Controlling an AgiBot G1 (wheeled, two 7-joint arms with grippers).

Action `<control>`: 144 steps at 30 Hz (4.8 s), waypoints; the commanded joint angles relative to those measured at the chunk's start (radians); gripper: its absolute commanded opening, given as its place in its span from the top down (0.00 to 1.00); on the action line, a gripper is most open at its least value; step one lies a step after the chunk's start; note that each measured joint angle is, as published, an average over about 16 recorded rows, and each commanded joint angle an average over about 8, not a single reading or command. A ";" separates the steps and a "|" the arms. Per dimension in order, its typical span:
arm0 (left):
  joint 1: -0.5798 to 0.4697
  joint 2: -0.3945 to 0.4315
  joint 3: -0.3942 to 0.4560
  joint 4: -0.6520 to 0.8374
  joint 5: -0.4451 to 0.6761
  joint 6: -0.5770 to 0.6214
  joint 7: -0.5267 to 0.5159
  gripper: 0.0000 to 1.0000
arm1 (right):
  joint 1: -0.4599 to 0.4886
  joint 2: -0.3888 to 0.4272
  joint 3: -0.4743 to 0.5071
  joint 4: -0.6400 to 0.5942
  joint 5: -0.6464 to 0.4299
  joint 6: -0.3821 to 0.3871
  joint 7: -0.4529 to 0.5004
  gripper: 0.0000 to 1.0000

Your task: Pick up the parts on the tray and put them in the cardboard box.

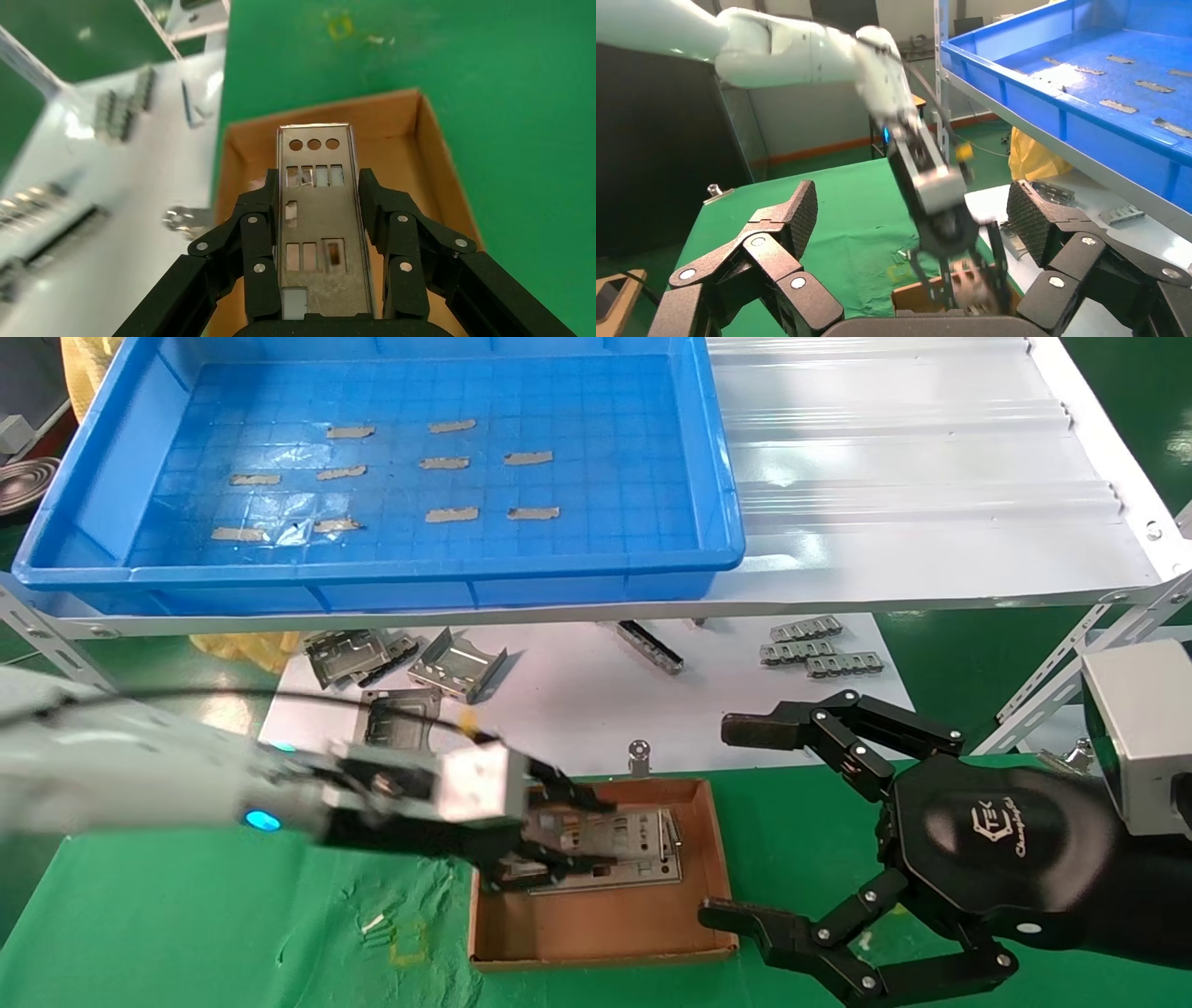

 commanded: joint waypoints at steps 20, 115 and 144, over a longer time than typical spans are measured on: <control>0.034 0.117 0.027 0.198 0.047 -0.095 0.081 0.00 | 0.000 0.000 0.000 0.000 0.000 0.000 0.000 0.00; 0.404 -0.439 -0.402 -0.579 -0.441 0.161 -0.441 0.00 | 0.000 0.000 0.000 0.000 0.000 0.000 0.000 0.00; 0.474 -0.529 -0.473 -0.744 -0.498 0.141 -0.517 0.00 | 0.000 0.000 0.000 -0.001 0.000 0.000 0.000 0.00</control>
